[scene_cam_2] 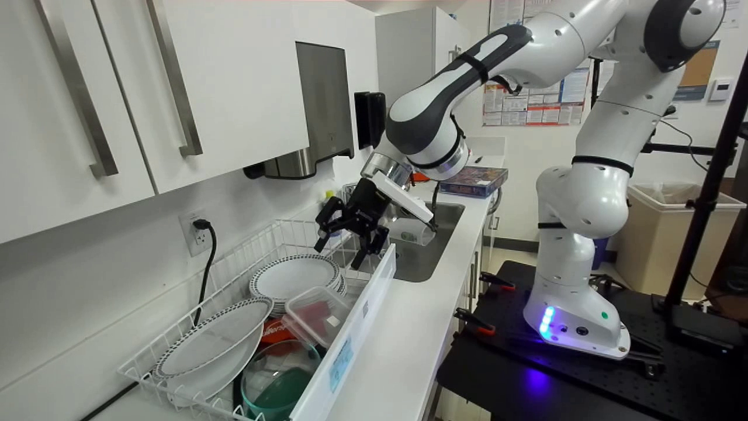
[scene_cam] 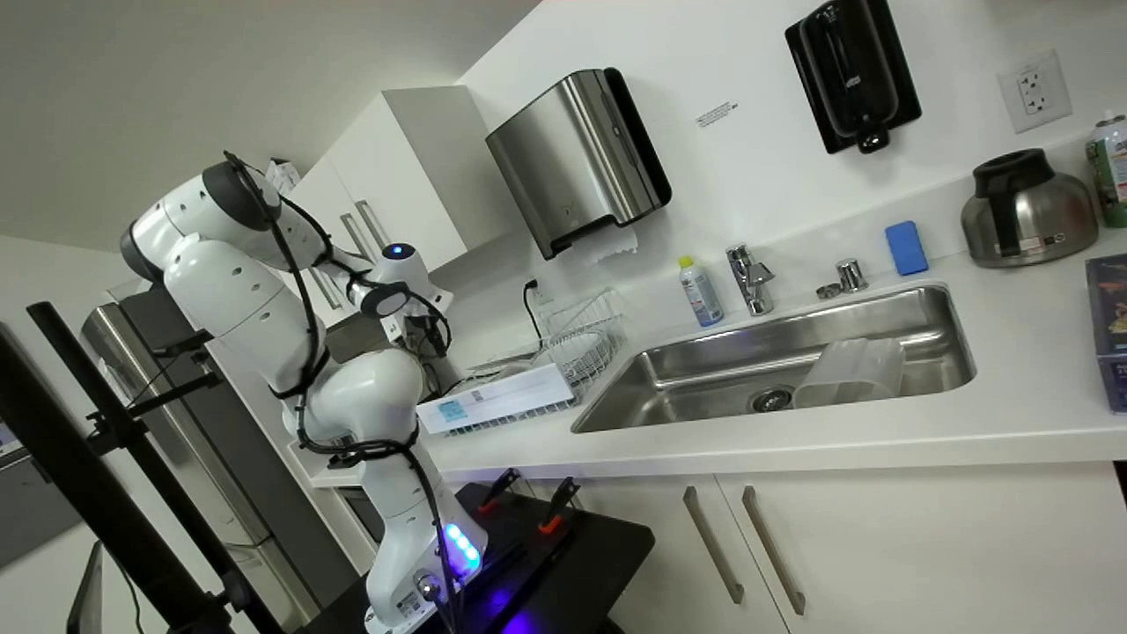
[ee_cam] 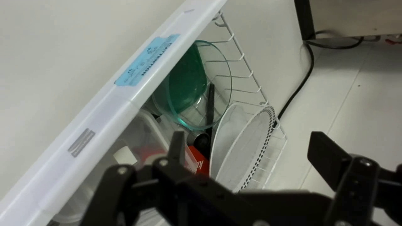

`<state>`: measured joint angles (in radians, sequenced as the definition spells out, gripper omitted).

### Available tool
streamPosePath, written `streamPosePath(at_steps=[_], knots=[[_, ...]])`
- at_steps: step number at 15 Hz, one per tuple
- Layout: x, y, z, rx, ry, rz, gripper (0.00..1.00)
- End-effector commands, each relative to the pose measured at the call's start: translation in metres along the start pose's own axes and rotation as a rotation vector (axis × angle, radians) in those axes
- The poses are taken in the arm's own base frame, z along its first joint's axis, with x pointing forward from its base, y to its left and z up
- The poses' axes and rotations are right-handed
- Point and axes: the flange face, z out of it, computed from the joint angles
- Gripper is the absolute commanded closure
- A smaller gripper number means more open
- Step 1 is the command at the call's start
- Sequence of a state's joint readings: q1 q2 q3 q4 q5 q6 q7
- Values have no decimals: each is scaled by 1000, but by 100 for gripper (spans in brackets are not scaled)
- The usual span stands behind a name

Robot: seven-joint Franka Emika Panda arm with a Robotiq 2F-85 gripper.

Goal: Take a plate from the rack and put it in the sink

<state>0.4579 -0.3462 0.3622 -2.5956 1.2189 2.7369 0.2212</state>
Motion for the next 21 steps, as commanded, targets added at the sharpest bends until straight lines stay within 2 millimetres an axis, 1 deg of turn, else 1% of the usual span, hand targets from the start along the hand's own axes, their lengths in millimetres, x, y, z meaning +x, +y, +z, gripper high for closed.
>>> streamPosePath(at_steps=[1, 4, 6, 8, 9, 10, 11, 12, 15, 18, 21], knots=[[25, -2, 20, 57, -7, 195, 0], [41, 0, 38, 130, 2, 352, 0], [55, 2, 53, 182, 26, 405, 0], [72, 7, 69, 251, 22, 432, 0], [77, 9, 74, 285, 11, 433, 0], [59, 13, 60, 229, 13, 415, 0], [65, 17, 66, 229, 17, 414, 0], [66, 20, 69, 220, 16, 415, 0], [63, 18, 68, 223, 12, 409, 0], [75, 17, 96, 175, 71, 479, 0], [80, 10, 125, 139, 124, 523, 0]])
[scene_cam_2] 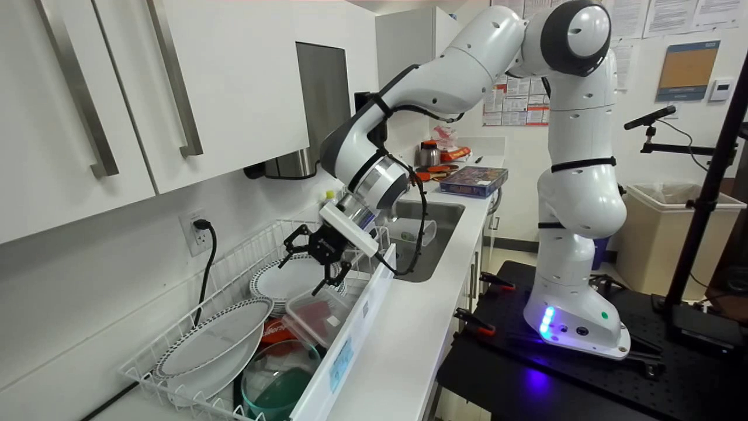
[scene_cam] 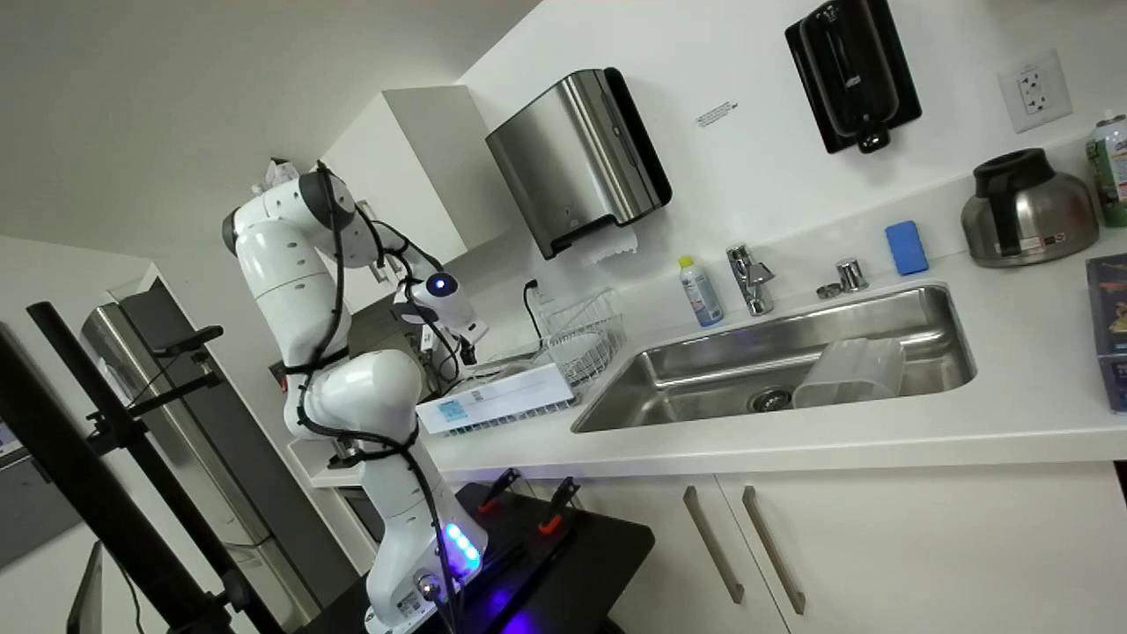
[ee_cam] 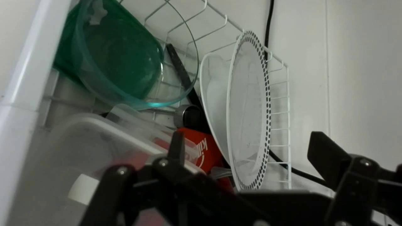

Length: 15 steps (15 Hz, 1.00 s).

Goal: Take a plate from the rack and put it in the sink

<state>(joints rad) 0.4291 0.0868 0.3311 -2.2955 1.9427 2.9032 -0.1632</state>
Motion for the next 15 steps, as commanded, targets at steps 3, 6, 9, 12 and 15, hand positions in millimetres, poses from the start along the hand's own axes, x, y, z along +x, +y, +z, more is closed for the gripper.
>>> streamPosePath(at_steps=[3, 6, 9, 12, 15], knots=[[-3, -19, 61, -7, 75, 75, 0], [-3, -28, 85, 7, 69, 96, 0], [-4, -35, 105, 24, 63, 111, 0], [-7, -38, 124, 27, 58, 116, 0], [-13, -39, 141, 22, 62, 106, 0]])
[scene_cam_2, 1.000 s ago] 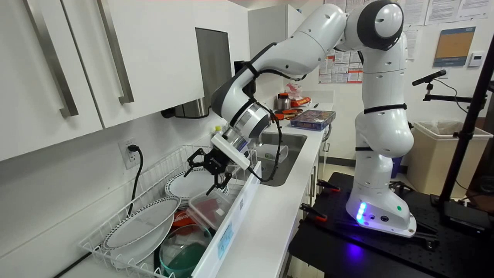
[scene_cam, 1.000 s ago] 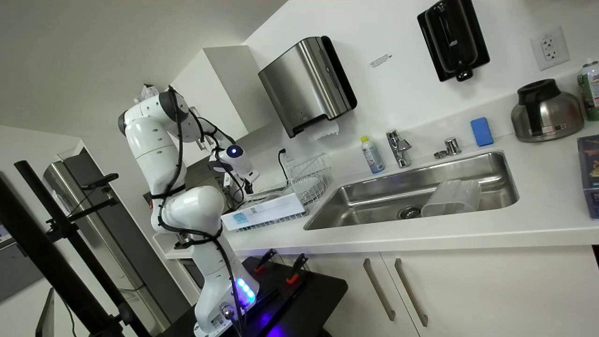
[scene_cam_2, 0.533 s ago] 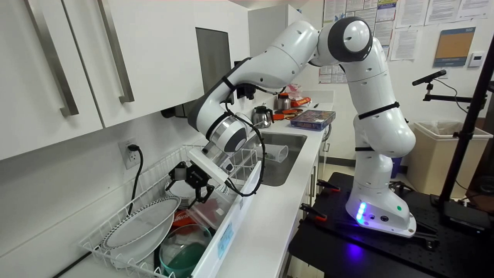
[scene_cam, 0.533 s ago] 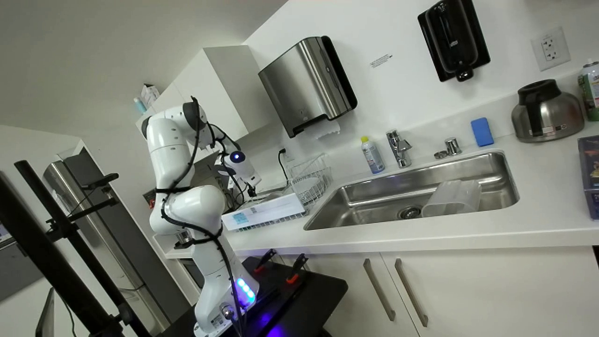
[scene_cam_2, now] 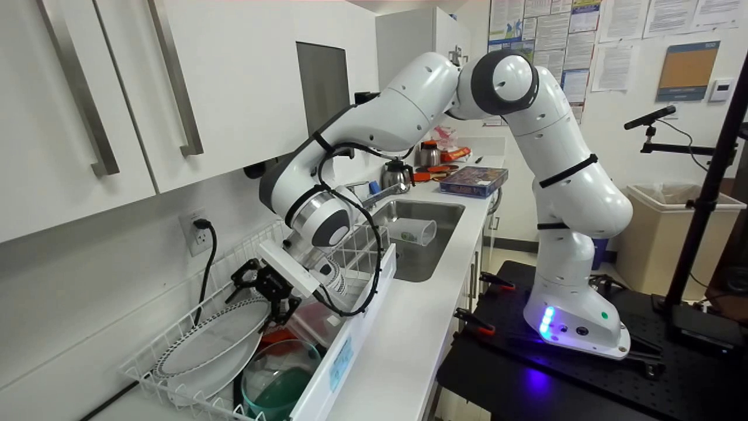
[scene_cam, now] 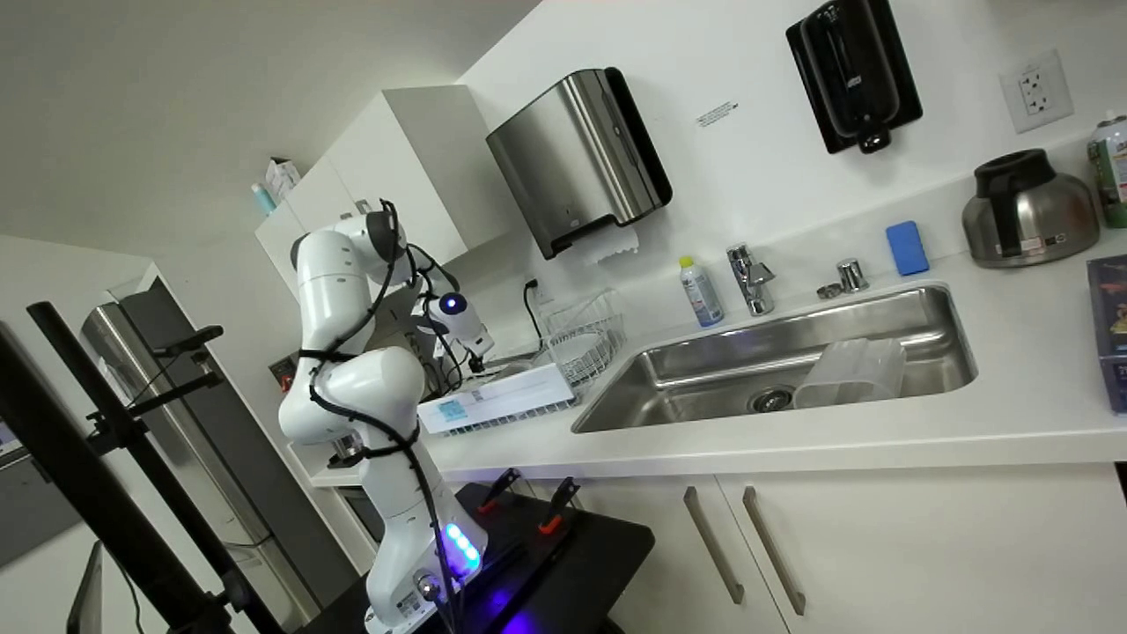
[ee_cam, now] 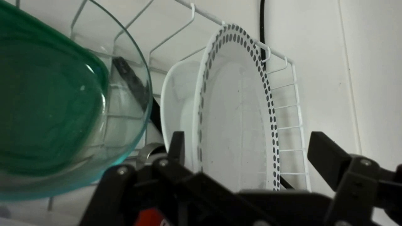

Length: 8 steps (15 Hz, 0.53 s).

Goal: Take a plate from the rack and put it in the sink

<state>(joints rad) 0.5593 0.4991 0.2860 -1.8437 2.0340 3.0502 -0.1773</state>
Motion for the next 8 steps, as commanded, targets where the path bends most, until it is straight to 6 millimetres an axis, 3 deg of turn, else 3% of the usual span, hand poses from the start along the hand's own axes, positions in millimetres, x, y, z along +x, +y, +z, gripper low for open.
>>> streamPosePath(at_steps=[1, 4, 5, 6, 8], knots=[[-10, -5, 20, 9, 39, -13, 0], [-12, -6, 31, 9, 47, -22, 0], [-12, -5, 34, 7, 55, -26, 25], [-12, -5, 36, 7, 62, -30, 26], [-14, -5, 37, 7, 73, -36, 42]])
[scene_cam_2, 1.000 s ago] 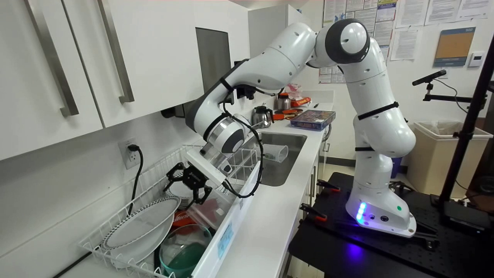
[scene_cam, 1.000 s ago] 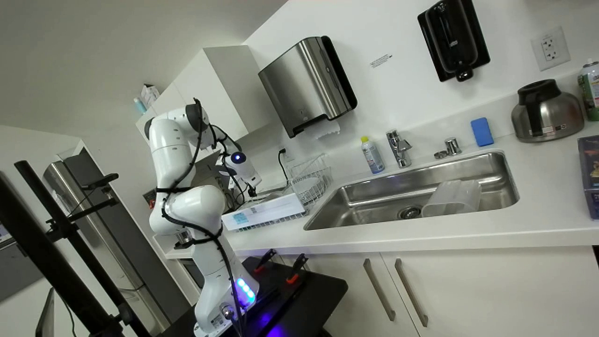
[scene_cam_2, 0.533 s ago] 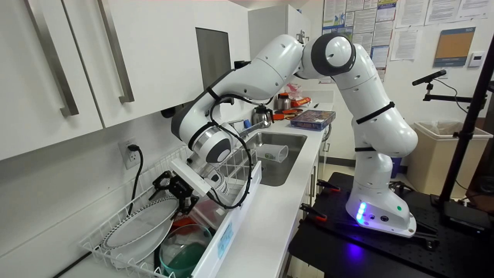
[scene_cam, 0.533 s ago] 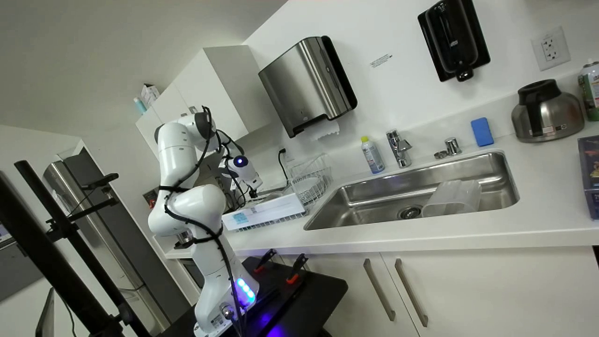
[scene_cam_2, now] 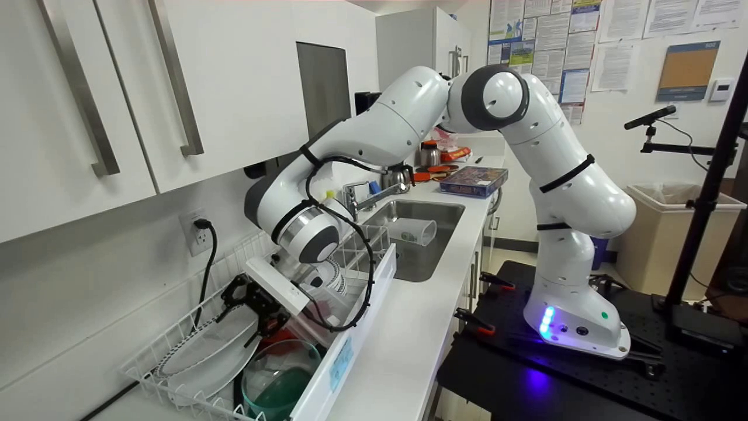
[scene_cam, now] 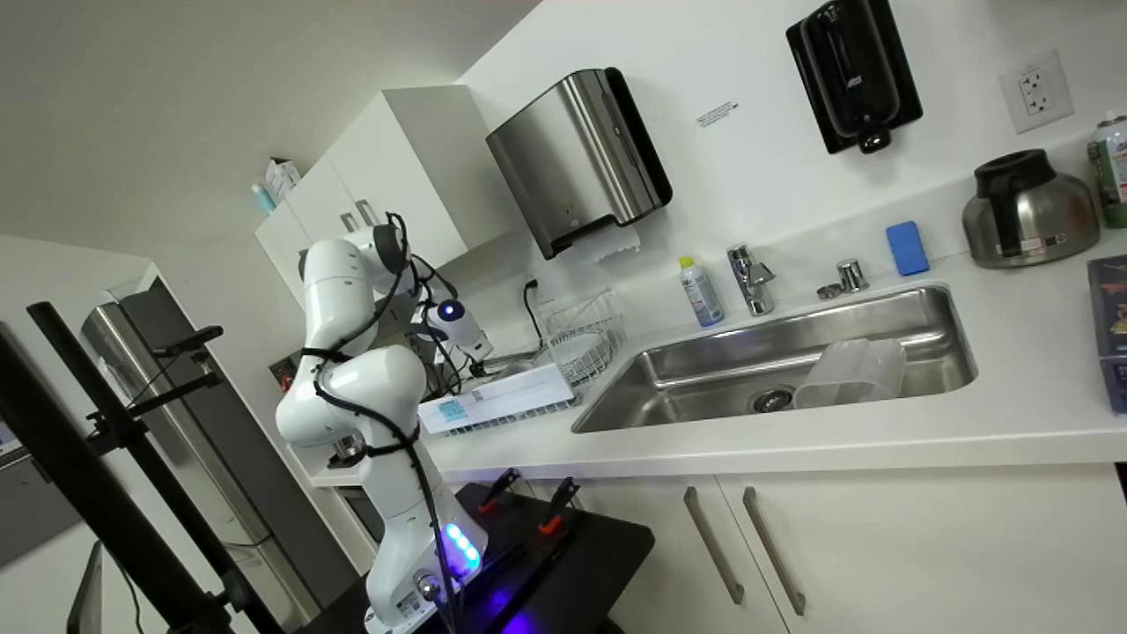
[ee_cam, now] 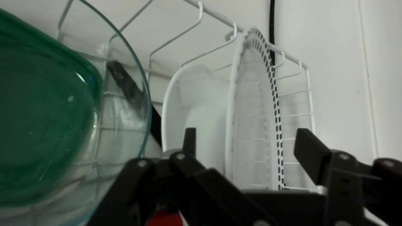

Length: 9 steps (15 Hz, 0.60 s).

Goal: Take a plate from the rack and put it in the sink

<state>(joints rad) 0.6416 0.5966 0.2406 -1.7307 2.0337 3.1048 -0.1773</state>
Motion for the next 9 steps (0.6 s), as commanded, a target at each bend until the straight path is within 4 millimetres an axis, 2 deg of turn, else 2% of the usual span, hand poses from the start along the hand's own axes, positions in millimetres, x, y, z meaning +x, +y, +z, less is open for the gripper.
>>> streamPosePath(at_steps=[1, 7, 9], knots=[[-4, -10, 5, 20, 43, -17, 51], [-17, -14, -6, 24, 76, -47, 95], [-24, -18, -13, 32, 90, -61, 100]])
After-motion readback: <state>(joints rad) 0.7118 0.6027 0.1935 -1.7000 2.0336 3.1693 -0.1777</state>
